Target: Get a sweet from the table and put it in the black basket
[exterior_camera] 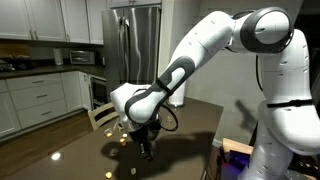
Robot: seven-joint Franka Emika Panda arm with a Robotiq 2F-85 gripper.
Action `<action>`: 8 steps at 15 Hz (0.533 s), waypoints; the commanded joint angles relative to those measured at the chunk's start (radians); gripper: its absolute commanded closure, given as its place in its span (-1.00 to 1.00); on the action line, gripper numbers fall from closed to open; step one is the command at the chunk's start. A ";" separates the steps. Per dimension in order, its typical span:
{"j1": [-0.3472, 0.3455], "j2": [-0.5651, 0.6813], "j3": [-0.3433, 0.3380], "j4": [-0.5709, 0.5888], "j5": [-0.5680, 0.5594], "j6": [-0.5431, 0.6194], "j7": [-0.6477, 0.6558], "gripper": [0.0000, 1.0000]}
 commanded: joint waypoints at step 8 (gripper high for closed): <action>-0.049 -0.177 -0.023 0.036 0.020 -0.012 -0.036 0.81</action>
